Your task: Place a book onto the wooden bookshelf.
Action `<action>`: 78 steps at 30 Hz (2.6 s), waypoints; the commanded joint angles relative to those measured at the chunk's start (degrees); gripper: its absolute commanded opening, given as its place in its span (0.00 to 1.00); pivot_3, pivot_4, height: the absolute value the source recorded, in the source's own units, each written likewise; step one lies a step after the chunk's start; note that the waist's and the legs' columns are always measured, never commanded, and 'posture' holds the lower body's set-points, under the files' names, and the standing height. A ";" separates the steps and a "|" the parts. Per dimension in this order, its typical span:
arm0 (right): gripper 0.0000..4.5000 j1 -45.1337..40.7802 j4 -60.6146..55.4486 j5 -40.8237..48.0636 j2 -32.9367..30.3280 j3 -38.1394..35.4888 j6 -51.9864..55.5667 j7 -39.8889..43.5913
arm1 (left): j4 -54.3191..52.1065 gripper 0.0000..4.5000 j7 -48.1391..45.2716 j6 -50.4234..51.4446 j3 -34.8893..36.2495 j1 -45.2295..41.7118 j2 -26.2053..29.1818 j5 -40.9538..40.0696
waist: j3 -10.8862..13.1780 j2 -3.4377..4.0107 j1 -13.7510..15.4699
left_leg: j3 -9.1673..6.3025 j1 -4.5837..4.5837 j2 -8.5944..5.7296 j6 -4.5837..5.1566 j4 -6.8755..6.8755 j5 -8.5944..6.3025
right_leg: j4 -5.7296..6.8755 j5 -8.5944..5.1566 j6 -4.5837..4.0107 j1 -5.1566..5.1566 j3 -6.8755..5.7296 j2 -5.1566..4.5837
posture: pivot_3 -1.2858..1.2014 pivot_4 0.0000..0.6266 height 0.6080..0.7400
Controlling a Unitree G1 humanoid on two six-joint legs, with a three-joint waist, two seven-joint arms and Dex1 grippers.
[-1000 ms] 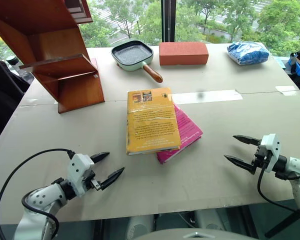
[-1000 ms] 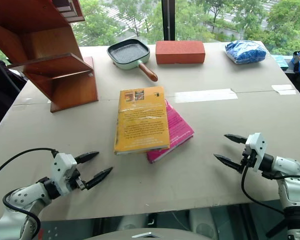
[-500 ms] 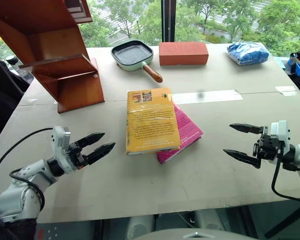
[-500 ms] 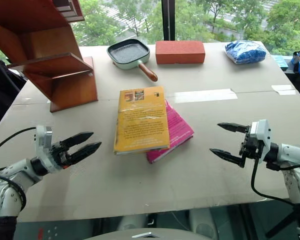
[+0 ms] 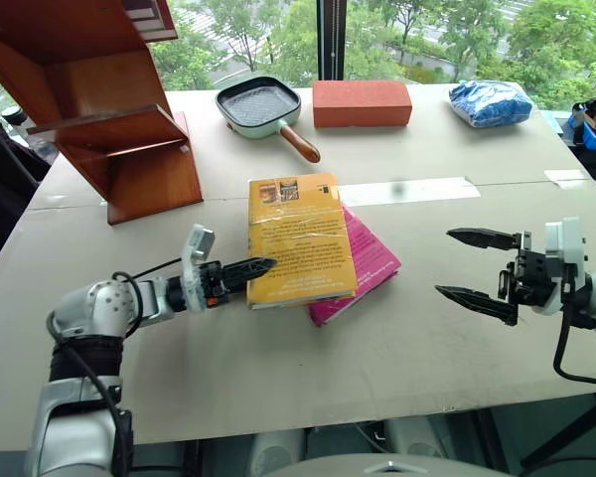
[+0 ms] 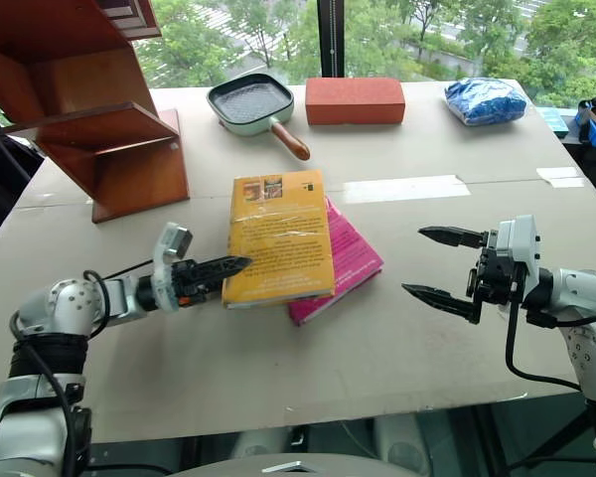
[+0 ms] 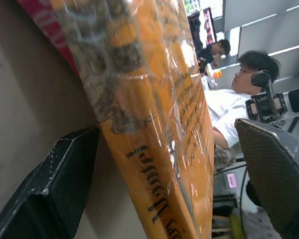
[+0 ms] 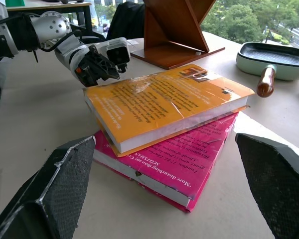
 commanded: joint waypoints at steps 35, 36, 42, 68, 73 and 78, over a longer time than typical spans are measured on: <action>1.00 -24.60 7.30 6.39 11.10 0.97 6.02 -9.64 | -26.39 0.00 15.81 -59.48 -12.62 -20.24 30.44 57.89 | 0.39 -0.11 -0.19 | 0.10 -0.08 -0.09 -0.13 -0.14 0.08 | -0.09 0.11 -0.18 -0.13 0.18 0.00 | 0.52 0.24 1.00; 1.00 -25.48 7.30 7.03 11.56 0.89 6.53 -9.84 | -25.31 0.00 16.29 -60.61 -12.50 -20.33 32.15 60.12 | 0.40 -0.10 -0.07 | 0.15 -0.13 -0.10 -0.13 -0.23 0.08 | -0.09 0.11 -0.18 -0.21 0.23 -0.01 | 0.52 0.24 1.00; 1.00 -29.17 7.29 9.07 13.10 0.99 9.01 -10.71 | -18.41 0.00 19.38 -64.31 -11.04 -15.14 38.34 70.87 | 0.40 -0.09 0.03 | 0.12 -0.95 -0.06 -0.12 -0.03 0.08 | 0.11 0.13 -0.13 -1.02 0.13 -0.01 | 0.52 0.24 1.00; 1.00 -29.20 5.09 -0.61 14.09 3.07 8.35 -20.17 | 8.02 0.10 15.27 -74.21 -19.27 -26.32 36.53 85.84 | 0.39 -0.11 -0.04 | 0.16 -0.96 -0.04 -0.12 0.22 0.09 | 0.79 0.13 -0.14 -1.21 0.14 0.01 | 0.52 0.24 1.00; 1.00 -28.93 4.94 -1.09 14.27 3.00 7.99 -20.57 | 10.10 0.52 15.27 -75.06 -20.24 -30.12 35.29 87.49 | 0.38 -0.12 -0.06 | 0.16 -0.99 -0.04 -0.12 0.28 0.09 | 0.86 0.13 -0.14 -1.24 0.15 0.01 | 0.52 0.24 1.00; 1.00 -28.23 4.87 -1.23 14.06 2.97 7.49 -20.71 | 8.68 0.98 13.63 -73.47 -18.74 -29.15 36.49 86.84 | 0.38 -0.12 -0.10 | 0.17 -0.97 -0.04 -0.12 0.33 0.09 | 0.94 0.13 -0.14 -1.24 0.18 0.01 | 0.52 0.24 1.00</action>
